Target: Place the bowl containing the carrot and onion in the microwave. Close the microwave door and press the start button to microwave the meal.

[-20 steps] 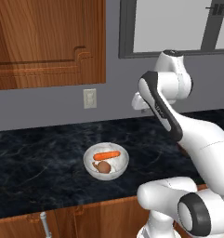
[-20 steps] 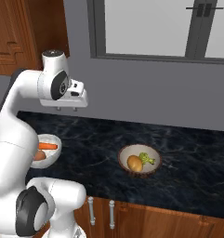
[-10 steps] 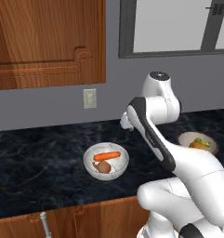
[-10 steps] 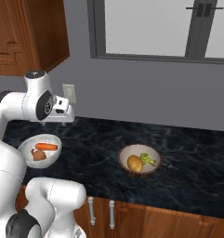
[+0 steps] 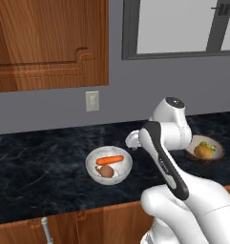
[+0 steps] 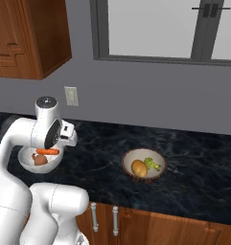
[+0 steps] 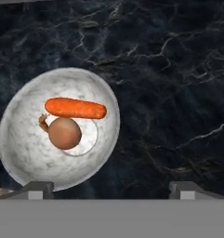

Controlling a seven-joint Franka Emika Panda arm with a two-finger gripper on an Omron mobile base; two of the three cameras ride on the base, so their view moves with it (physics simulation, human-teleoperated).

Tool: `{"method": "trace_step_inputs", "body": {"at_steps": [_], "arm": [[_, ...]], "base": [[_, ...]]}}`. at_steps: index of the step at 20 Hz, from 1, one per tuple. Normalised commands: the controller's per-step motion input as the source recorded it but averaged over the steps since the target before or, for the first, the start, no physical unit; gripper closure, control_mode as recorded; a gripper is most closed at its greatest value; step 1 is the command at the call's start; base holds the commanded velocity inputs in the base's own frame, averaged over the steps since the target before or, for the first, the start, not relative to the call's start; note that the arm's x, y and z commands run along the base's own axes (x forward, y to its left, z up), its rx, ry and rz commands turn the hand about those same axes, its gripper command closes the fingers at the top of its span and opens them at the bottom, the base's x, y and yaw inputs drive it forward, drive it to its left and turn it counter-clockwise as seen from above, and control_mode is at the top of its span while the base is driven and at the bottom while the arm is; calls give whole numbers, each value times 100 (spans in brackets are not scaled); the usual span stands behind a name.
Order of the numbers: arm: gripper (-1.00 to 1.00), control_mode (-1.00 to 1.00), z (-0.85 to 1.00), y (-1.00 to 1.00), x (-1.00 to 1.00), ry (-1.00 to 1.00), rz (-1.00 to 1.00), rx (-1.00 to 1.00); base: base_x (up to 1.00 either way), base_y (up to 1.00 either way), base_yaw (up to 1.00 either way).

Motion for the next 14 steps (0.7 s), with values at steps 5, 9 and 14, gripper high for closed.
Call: {"method": "trace_step_inputs", "body": {"at_steps": [5, 9, 14], "arm": [[-100, -100, -36, 2, 5, 29, 0, 0], [-100, -100, -50, 13, 20, 23, 0, 0], [-100, -100, -42, 23, 16, 10, 0, 0]], "base": [[0, 0, 0], [0, 0, 0], [0, 0, 0]]}}
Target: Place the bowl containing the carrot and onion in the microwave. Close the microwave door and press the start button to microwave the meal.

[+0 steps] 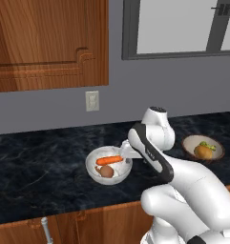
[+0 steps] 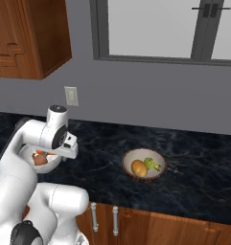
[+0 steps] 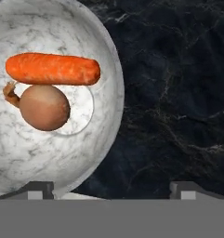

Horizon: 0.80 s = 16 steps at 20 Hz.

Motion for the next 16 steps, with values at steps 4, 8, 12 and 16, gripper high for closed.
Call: {"method": "trace_step_inputs", "body": {"at_steps": [4, 8, 12, 16], "arm": [[-100, -100, -28, 19, 11, 0, 0, 0], [-100, -100, -24, 11, 8, 0, 0, 0], [-100, -100, -25, 4, 4, 0, 0, 0], [-100, -100, -23, 4, 3, 0, 0, 0]], "base": [[0, 0, 0], [0, 0, 0], [0, 0, 0], [0, 0, 0]]}}
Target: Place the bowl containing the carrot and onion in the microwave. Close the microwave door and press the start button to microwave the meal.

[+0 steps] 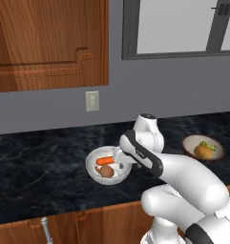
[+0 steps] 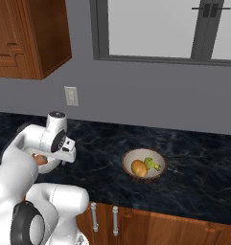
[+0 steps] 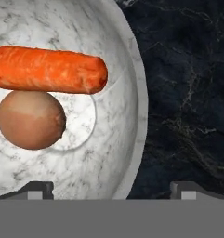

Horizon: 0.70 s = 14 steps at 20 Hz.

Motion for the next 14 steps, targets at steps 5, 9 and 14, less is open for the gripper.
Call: {"method": "trace_step_inputs", "body": {"at_steps": [5, 9, 14], "arm": [[-100, -100, -22, 0, 1, 0, 0, 0], [100, -100, -20, 3, 2, -1, 0, 0], [100, -100, -6, 2, 1, 0, 0, 0]], "base": [[0, 0, 0], [0, 0, 0], [0, 0, 0]]}}
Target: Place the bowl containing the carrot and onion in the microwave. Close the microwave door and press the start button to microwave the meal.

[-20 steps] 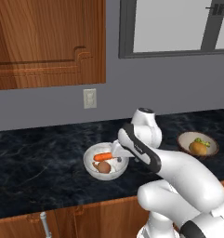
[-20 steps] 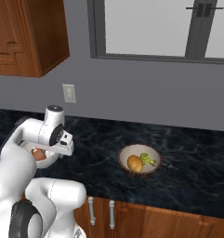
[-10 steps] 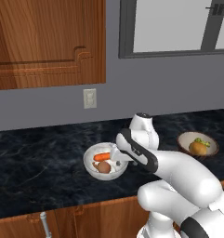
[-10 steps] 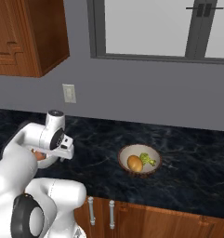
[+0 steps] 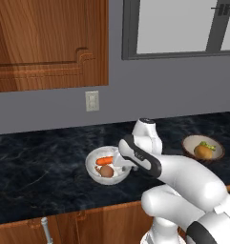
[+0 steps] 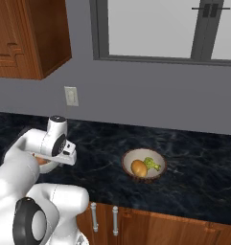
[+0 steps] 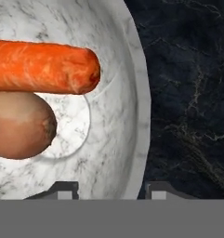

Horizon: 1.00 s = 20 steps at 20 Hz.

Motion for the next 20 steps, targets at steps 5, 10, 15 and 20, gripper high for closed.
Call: {"method": "trace_step_inputs", "body": {"at_steps": [5, 10, 15, 20], "arm": [[100, -100, 0, 0, 0, 0, 0, 0], [100, -100, 44, -16, -32, -13, -7, 3], [100, -100, 100, -59, -69, -14, -14, 15], [100, -100, 100, -77, -73, -5, -18, 26]], "base": [[0, 0, 0], [0, 0, 0], [0, 0, 0], [0, 0, 0]]}}
